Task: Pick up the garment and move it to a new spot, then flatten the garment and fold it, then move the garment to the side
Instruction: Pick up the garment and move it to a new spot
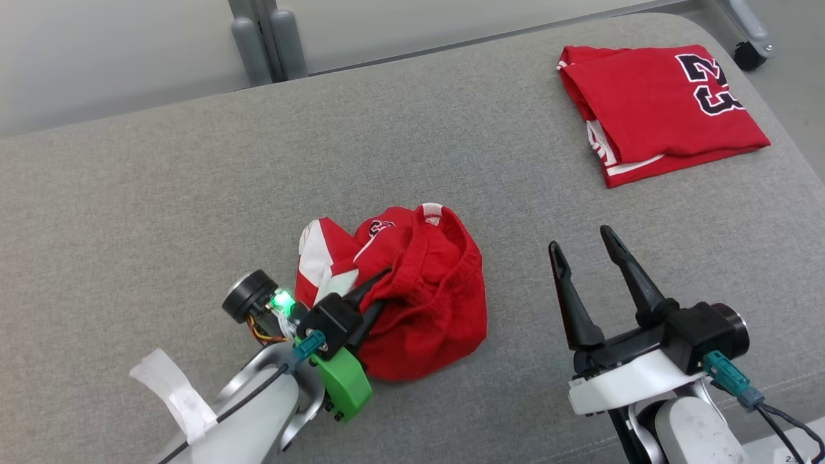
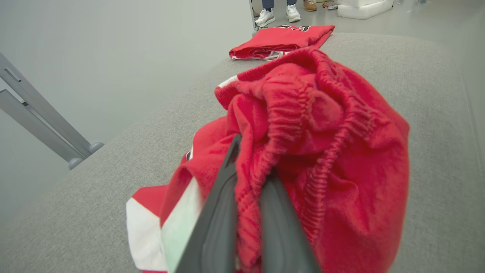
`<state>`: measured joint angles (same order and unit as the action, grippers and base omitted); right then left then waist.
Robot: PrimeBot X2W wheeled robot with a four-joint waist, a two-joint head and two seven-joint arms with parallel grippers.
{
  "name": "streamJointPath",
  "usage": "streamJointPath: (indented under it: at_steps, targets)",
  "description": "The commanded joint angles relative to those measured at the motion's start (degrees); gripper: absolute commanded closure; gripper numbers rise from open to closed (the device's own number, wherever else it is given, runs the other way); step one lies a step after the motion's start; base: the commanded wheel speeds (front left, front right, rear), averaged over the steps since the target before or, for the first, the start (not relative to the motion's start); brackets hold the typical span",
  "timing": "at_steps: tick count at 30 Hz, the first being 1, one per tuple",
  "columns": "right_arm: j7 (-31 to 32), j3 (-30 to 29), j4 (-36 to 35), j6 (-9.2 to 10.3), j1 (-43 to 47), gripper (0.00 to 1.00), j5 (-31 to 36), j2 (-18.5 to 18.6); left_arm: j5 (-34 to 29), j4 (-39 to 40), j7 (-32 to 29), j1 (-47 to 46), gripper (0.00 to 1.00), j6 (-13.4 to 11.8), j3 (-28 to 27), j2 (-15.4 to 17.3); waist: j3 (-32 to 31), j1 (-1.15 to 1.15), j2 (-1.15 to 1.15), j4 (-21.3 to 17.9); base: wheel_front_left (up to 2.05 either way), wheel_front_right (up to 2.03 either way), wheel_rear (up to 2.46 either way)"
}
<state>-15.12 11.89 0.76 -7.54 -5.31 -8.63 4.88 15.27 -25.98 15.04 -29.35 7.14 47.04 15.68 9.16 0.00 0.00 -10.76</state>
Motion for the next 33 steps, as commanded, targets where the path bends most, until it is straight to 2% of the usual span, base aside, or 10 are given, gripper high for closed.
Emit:
streamJointPath:
  at_steps: [1, 2, 5, 8, 16, 19, 22, 25, 31, 33]
  targets:
    - [0.0, 0.5, 0.3, 0.11, -0.3, 0.0, -0.4, 0.0, -0.7, -0.9, 0.1, 1.0, 0.41, 0.3, 0.3, -0.4, -0.5, 0.0, 0.0, 0.3, 0.0, 0.0, 0.0]
    - [0.0, 0.9, 0.5, 0.11, -0.2, 0.0, -0.5, 0.0, -0.9, -1.4, 0.1, 1.4, 0.0, 0.2, 0.1, -0.8, -0.8, 0.0, 0.0, 0.4, 0.0, 0.0, 0.0]
    - [0.0, 2.0, 1.2, 0.11, 0.5, 0.0, -0.7, 0.1, -0.8, -2.0, 0.1, 3.7, 0.0, -0.8, -1.8, -1.7, -2.0, 0.0, 0.0, 1.2, 0.0, 0.0, 0.0]
    - [0.0, 2.7, 1.5, 0.11, 1.1, 0.0, -0.9, 0.2, 0.3, 0.6, 0.2, 6.6, 0.0, -2.4, -5.3, -2.4, -2.9, 0.0, 0.0, 2.2, 0.0, 0.0, 0.0]
    - [0.0, 3.3, 2.1, 0.11, 2.5, 0.0, -1.0, 0.8, 2.9, 12.9, 0.2, 20.3, 0.0, -7.8, -19.5, -3.2, -5.3, 0.0, 0.0, 5.4, 0.0, 0.0, 0.0]
    - [0.0, 3.2, 2.5, 0.11, 3.0, 0.0, -1.1, 0.9, 4.1, 15.9, 0.2, 25.6, 0.0, -8.2, -24.2, -4.4, -6.3, 0.0, 0.0, 6.2, 0.0, 0.0, 0.0]
    - [0.0, 3.3, 2.7, 0.11, 3.7, 0.0, -1.2, 1.1, 5.6, 17.4, 0.1, 31.5, 0.0, -7.3, -28.5, -6.0, -7.5, 0.0, 0.0, 6.6, 0.0, 0.0, 0.0]
    - [0.0, 3.0, 2.8, 0.11, 4.4, 0.0, -1.3, 1.3, 6.9, 15.7, 0.1, 35.8, 0.0, -6.4, -30.3, -6.9, -8.4, 0.0, 0.0, 7.0, 0.0, 0.0, 0.0]
    - [0.0, 2.2, 2.7, 0.11, 5.6, 0.0, -1.4, 1.6, 7.8, 12.2, -1.2, 39.5, 0.0, -4.3, -29.6, -4.9, -9.9, 0.0, 0.0, 7.4, 0.0, 0.0, 0.0]
    - [0.0, 1.8, 2.6, 0.11, 6.0, 0.0, -1.4, 1.6, 7.9, 13.7, -2.0, 40.8, 0.0, -2.5, -27.8, -3.6, -10.1, 0.0, 0.0, 7.6, 0.0, 0.0, 0.0]
